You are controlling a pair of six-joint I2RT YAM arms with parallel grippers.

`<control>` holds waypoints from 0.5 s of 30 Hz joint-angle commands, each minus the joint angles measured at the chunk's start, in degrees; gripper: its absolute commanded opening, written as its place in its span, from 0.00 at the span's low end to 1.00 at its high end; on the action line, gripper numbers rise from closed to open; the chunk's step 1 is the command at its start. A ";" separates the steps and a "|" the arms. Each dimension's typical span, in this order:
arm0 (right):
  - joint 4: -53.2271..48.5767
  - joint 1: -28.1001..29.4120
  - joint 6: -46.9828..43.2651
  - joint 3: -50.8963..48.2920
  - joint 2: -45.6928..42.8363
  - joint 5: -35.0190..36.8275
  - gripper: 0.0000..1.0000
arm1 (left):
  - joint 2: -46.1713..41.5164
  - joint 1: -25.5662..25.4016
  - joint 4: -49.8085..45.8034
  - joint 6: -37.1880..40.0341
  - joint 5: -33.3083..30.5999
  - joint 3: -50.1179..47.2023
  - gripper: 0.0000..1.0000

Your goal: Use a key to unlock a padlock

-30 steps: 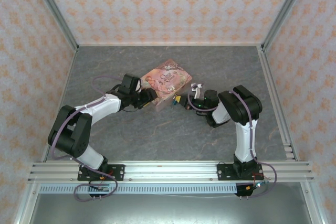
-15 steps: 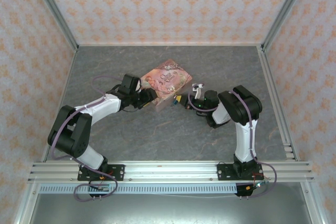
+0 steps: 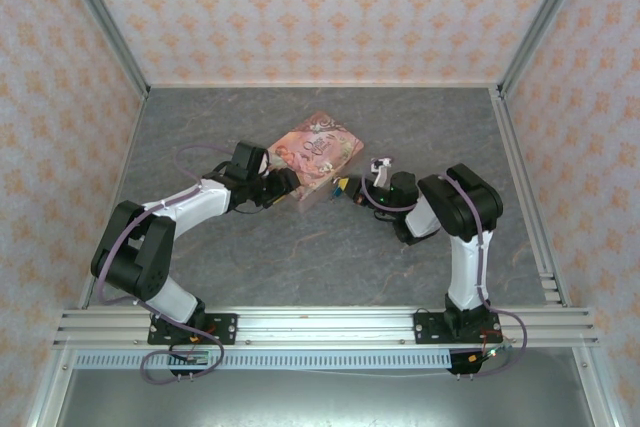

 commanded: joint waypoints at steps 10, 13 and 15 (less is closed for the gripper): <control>4.48 0.25 3.03 1.10 -1.70 5.64 0.00 | 0.16 0.12 -5.69 0.54 -1.73 -3.53 0.64; 4.55 1.12 3.33 1.63 -1.32 6.61 0.00 | 0.13 0.13 -5.32 0.56 -1.53 -3.89 0.66; 4.48 1.53 3.60 1.59 -1.25 7.67 0.00 | -0.12 0.10 -5.04 0.60 -1.43 -4.15 0.67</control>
